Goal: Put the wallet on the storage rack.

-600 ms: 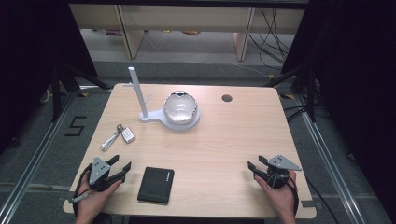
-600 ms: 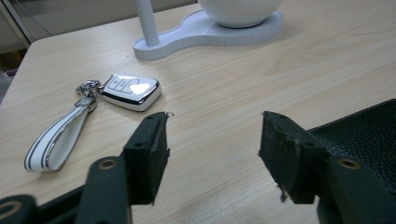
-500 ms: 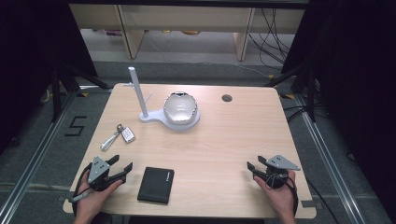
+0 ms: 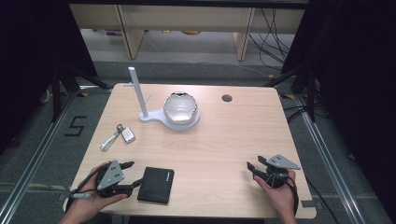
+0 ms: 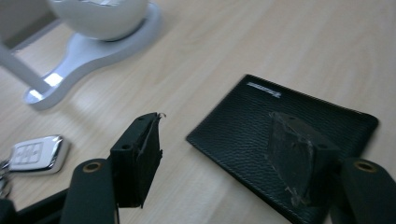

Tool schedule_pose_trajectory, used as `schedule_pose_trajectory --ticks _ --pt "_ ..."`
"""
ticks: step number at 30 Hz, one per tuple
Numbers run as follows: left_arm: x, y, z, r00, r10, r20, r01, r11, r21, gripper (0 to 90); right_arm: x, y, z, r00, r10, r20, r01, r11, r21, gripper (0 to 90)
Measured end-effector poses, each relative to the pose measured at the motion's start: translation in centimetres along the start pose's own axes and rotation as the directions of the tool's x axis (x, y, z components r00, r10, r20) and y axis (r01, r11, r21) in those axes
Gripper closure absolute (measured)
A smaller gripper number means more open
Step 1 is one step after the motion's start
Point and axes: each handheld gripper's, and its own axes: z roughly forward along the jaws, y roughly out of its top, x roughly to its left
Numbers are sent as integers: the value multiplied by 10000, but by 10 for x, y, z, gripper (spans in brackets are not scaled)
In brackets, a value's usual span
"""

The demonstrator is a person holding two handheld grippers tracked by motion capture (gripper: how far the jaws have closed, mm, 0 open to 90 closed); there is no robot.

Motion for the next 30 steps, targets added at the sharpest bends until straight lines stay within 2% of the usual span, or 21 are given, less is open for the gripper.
schedule_pose_trajectory --ticks 1,2,3,5,6,7,9,12,13,14,16,17,19,20,23,24,25,26,27,28,30 --pt "0 0 0 10000 0 0 0 10000 0 339 0 0 -1 9999 61 -128 -61 10000 35 447" --pt "-4 4 2 9969 550 558 -583 9965 593 342 0 0 -1 9999 81 -153 -80 9999 64 447" --pt "-4 4 2 9969 550 558 -583 9965 593 346 0 0 -1 9999 81 -153 -80 9999 64 447" --pt "-7 9 5 9845 1409 1041 -1515 9833 1011 350 0 1 -1 9999 52 -91 -50 9999 127 446" --pt "-11 11 6 9783 1636 1273 -1790 9764 1212 350 0 1 -1 9999 52 -91 -50 9999 127 446" --pt "-12 15 6 9671 2075 1474 -2285 9629 1437 351 3 0 -2 9994 348 -84 -346 9991 241 446" --pt "-17 20 8 9510 2438 1902 -2760 9465 1670 354 0 1 0 9998 27 -181 -24 9999 139 445" --pt "-26 26 15 9247 2898 2469 -3384 9227 1845 358 0 1 0 9998 -65 -174 69 9997 237 445" --pt "-31 30 20 8984 3354 2836 -3990 8931 2078 364 1 1 0 9998 -57 -168 61 9997 256 444" --pt "-31 30 20 8984 3354 2836 -3990 8931 2078 368 1 1 0 9998 -57 -168 61 9997 256 444" --pt "-36 33 25 8750 3695 3128 -4461 8663 2246 372 1 1 0 9998 -58 -176 63 9997 236 443" --pt "-38 33 27 8675 3770 3245 -4586 8589 2281 372 1 1 0 9998 -58 -176 63 9997 236 443" --pt "-40 34 32 8591 3803 3424 -4710 8493 2385 378 0 1 0 9998 -14 -208 18 9998 220 443" --pt "-41 34 35 8481 3960 3520 -4935 8322 2528 382 0 1 0 9997 32 -251 -27 9998 185 442" --pt "-42 33 38 8447 3945 3618 -4990 8250 2654 384 0 1 0 9997 26 -249 -21 9998 199 442" --pt "-41 32 40 8417 3928 3703 -5044 8168 2801 389 0 1 0 9997 -17 -249 23 9997 225 442" --pt "-41 32 40 8417 3928 3703 -5044 8168 2801 390 0 1 0 9997 -17 -249 23 9997 225 442" --pt "-41 31 41 8388 3959 3737 -5108 8098 2886 390 0 1 0 9997 -15 -254 20 9997 228 442" --pt "-42 30 42 8330 4045 3775 -5240 7958 3035 394 0 1 0 9995 48 -304 -42 9998 192 443" --pt "-42 30 42 8330 4045 3775 -5240 7958 3035 395 0 1 0 9995 48 -304 -42 9998 192 443" --pt "-42 29 44 8276 4071 3865 -5327 7866 3122 396 0 1 0 9996 -6 -283 12 9997 229 443"
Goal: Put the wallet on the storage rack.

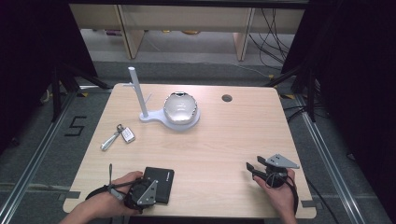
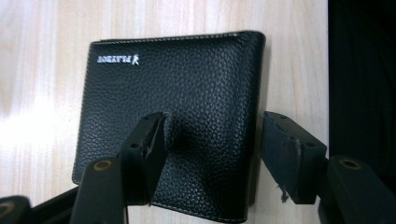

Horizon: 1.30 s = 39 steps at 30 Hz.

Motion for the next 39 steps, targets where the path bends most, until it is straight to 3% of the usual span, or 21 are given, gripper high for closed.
schedule_pose_trajectory --ticks 10,15,26,28,29,32,36,39 --pt "4 3 4 9994 226 269 -238 9987 448 427 0 0 0 10000 -6 -4 6 10000 55 443" --pt "6 5 2 9990 -8 445 -12 9989 463 401 0 0 0 10000 -27 -50 27 10000 38 442" --pt "6 5 5 9998 93 189 -105 9977 668 388 0 0 1 10000 2 -27 -1 10000 70 443" --pt "5 7 5 9998 132 167 -145 9966 805 390 4 0 -1 9991 418 -10 -418 9988 241 443" --pt "5 7 5 9998 132 167 -145 9966 805 394 2 0 0 9999 145 -23 -145 9997 180 443" --pt "6 9 6 9996 153 238 -174 9960 876 395 1 0 1 10000 -39 -59 40 9999 151 442" --pt "7 9 6 9987 82 502 -127 9958 910 348 3 0 -1 9996 276 -77 -274 9992 285 441" --pt "9 8 6 9988 254 421 -291 9956 896 402 3 0 0 9993 362 -106 -358 9989 288 442"
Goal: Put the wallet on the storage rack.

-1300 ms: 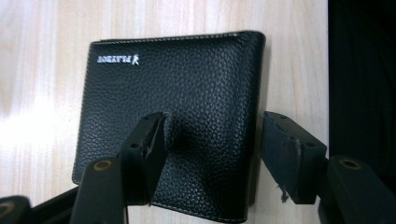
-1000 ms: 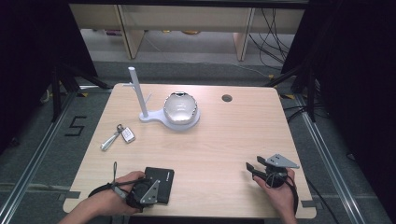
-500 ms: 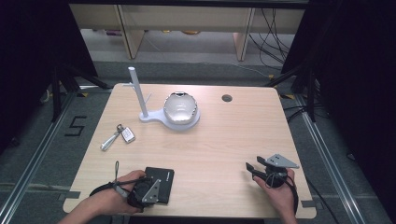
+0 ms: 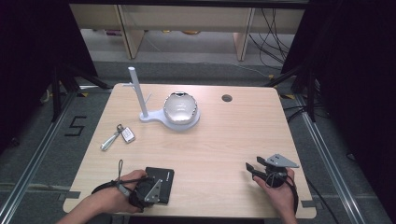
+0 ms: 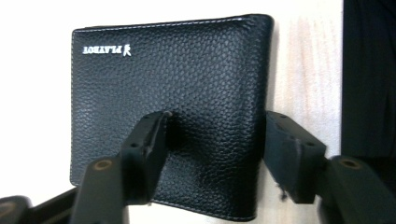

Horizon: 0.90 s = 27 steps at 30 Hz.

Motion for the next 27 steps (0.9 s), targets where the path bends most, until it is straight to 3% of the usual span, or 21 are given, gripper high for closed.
schedule_pose_trajectory --ticks 1,2,11,14,15,17,20,21,22,27 --pt "0 0 0 10000 -86 28 86 10000 -21 403 0 0 0 10000 -41 -1 41 10000 28 442" --pt "1 -1 0 9999 -156 41 156 9999 -58 405 -3 0 1 9993 -384 4 384 9992 -51 442" --pt "2 0 1 9996 -229 166 228 9997 42 436 -3 0 1 9995 -298 -42 297 9995 -75 443" --pt "0 3 0 9999 -22 157 18 9998 206 489 -1 0 0 9999 -113 6 113 9999 24 444" --pt "-1 4 0 9999 -36 162 33 9998 175 514 -3 0 1 9986 -534 63 535 9985 -118 444" --pt "-2 4 1 9998 1 174 -3 9999 103 526 -3 0 1 9986 -530 57 530 9985 -120 444" --pt "-3 2 -1 9997 128 208 -126 9999 -66 578 -2 0 0 9997 -257 2 257 9997 -42 445" --pt "-3 2 -3 9994 244 227 -242 9997 -90 652 -1 0 0 9999 -152 -26 152 9999 2 445" --pt "-3 1 -3 9992 337 212 -335 9994 -115 676 -3 0 1 9986 -524 93 525 9985 -179 445" --pt "-6 -2 -7 10000 90 13 -89 9992 -398 766 -2 0 1 9993 -376 -47 376 9993 -27 446"
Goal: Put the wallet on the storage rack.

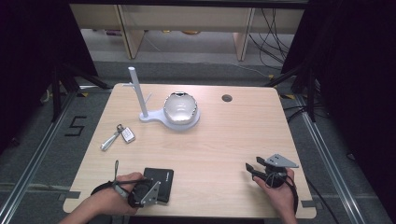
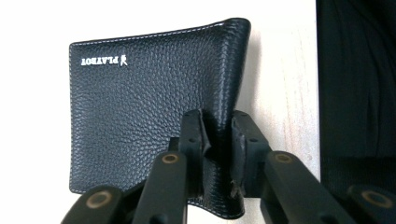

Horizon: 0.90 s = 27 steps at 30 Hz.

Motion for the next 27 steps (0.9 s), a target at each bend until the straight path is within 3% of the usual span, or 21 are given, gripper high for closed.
schedule_pose_trajectory --ticks 3,5,6,7,14,16,19,21,22,23,24,27 --pt "4 -3 -6 9988 -484 37 485 9982 -361 796 0 0 0 10000 0 32 1 10000 -71 445" --pt "6 -3 -8 9983 -573 51 574 9974 -431 800 0 0 0 10000 -13 35 13 10000 -71 445" --pt "7 -3 -10 9980 -628 62 631 9968 -488 806 2 0 -1 9996 275 47 -276 9996 51 445" --pt "8 -3 -13 9979 -645 40 647 9966 -505 807 0 0 0 10000 -31 80 32 10000 -43 445" --pt "21 -3 -34 9945 -1035 -169 1017 9909 -880 812 0 0 0 10000 6 37 -6 10000 -64 445" --pt "25 -5 -42 9880 -1524 -251 1479 9805 -1296 813 0 0 0 10000 8 34 -8 10000 -54 445" --pt "31 -7 -47 9875 -1573 -108 1547 9797 -1276 812 0 0 0 10000 9 21 -9 10000 -11 445" --pt "34 -8 -49 9836 -1803 -65 1774 9729 -1484 812 0 0 0 10000 9 13 -9 10000 6 445" --pt "36 -9 -51 9851 -1717 -67 1690 9753 -1423 813 0 0 0 10000 7 14 -7 10000 1 445" --pt "36 -9 -50 9790 -2035 -90 1989 9645 -1738 813 0 0 0 10000 7 14 -7 10000 1 445" --pt "39 -9 -53 9839 -1778 -156 1734 9731 -1517 813 0 0 0 10000 8 15 -8 10000 -3 444" --pt "43 -9 -57 9826 -1859 -56 1828 9708 -1556 814 0 0 0 10000 4 33 -4 10000 35 445"
